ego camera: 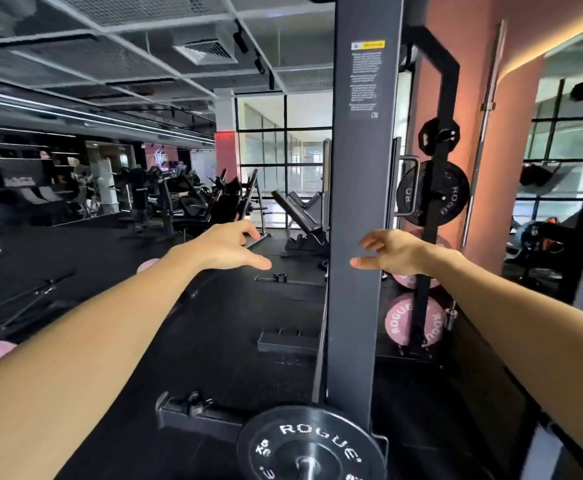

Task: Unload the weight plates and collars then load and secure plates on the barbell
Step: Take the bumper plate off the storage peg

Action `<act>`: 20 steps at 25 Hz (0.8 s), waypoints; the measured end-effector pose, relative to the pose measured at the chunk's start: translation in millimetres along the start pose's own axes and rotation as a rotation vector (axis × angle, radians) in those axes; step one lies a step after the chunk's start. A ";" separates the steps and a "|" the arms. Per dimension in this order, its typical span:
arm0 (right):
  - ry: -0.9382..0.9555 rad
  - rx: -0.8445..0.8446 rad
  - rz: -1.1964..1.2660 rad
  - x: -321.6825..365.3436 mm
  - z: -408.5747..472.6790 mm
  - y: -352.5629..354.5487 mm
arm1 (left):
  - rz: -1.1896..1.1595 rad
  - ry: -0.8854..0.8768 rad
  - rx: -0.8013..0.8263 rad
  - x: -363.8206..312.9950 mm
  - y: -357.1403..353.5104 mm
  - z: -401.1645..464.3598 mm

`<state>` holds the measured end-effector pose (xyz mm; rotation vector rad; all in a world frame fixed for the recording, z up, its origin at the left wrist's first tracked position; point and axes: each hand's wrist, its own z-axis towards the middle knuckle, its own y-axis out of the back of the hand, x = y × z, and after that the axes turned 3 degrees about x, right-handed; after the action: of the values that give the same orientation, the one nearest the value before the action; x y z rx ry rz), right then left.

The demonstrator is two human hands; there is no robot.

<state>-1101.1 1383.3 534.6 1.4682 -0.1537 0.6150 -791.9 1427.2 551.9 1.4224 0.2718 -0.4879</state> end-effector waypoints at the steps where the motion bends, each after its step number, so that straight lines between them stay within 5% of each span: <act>1: -0.001 -0.015 0.006 -4.2 10.2 -7.0 | 0.008 -0.012 -0.006 5.5 -5.6 9.4; 10: -0.077 -0.020 0.015 -57.7 0.8 -128.5 | -0.038 -0.019 0.048 96.1 -119.7 16.2; 20: -0.166 -0.026 -0.053 -150.7 -65.8 -354.3 | -0.060 -0.035 0.101 225.7 -341.3 -49.4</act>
<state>-1076.6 1408.7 145.6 1.4931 -0.2505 0.4470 -752.7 1414.7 141.8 1.5054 0.2655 -0.5813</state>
